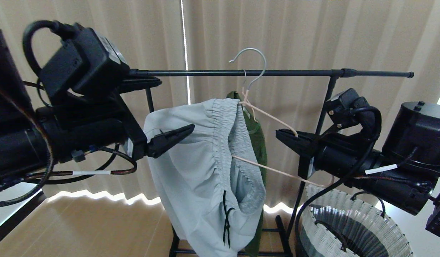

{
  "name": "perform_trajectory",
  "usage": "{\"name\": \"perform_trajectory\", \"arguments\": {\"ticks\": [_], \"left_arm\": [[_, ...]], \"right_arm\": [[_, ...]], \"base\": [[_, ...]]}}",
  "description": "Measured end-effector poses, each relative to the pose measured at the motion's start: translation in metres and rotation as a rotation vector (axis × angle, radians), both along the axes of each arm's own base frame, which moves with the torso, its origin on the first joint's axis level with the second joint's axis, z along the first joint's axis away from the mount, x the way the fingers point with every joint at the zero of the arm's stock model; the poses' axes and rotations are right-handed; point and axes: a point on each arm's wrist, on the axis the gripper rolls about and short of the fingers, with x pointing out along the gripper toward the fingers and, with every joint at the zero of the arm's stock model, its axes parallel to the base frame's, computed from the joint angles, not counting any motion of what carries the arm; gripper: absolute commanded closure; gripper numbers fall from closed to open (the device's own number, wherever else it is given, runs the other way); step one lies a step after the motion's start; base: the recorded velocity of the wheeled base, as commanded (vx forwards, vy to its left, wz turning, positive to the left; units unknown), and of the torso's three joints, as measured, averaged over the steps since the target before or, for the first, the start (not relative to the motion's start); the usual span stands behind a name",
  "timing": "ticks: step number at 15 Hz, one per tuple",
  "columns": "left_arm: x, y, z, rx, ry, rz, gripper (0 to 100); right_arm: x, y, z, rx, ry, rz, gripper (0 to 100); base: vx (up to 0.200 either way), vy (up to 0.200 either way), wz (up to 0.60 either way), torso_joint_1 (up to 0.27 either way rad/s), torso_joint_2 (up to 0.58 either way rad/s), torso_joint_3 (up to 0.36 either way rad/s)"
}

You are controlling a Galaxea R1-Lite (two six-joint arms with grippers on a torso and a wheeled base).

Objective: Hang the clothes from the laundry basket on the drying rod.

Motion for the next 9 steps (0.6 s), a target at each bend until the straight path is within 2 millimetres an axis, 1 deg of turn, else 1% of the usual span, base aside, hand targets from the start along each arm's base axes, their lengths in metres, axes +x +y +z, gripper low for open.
{"name": "perform_trajectory", "arguments": {"ticks": [2,4,6,9], "left_arm": [[0.009,-0.005,-0.009,0.060,-0.009,-0.008,0],[0.015,-0.009,-0.016,0.079,0.007,-0.009,0],[0.020,-0.011,-0.019,0.087,0.017,-0.009,0],[0.025,-0.015,-0.019,0.090,0.016,-0.006,0]], "right_arm": [[-0.001,-0.001,-0.001,-0.002,0.002,0.003,100],[-0.002,-0.001,-0.001,0.001,0.002,0.028,100],[-0.005,-0.002,-0.002,-0.003,0.007,0.070,100],[-0.008,-0.004,-0.002,-0.002,0.004,0.081,100]], "base": [[0.000,0.000,0.00,0.000,0.00,0.000],[0.000,0.000,0.00,0.000,0.00,0.000],[0.000,0.000,0.00,0.000,0.00,0.000],[0.000,0.000,0.00,0.000,0.00,0.000]]}}
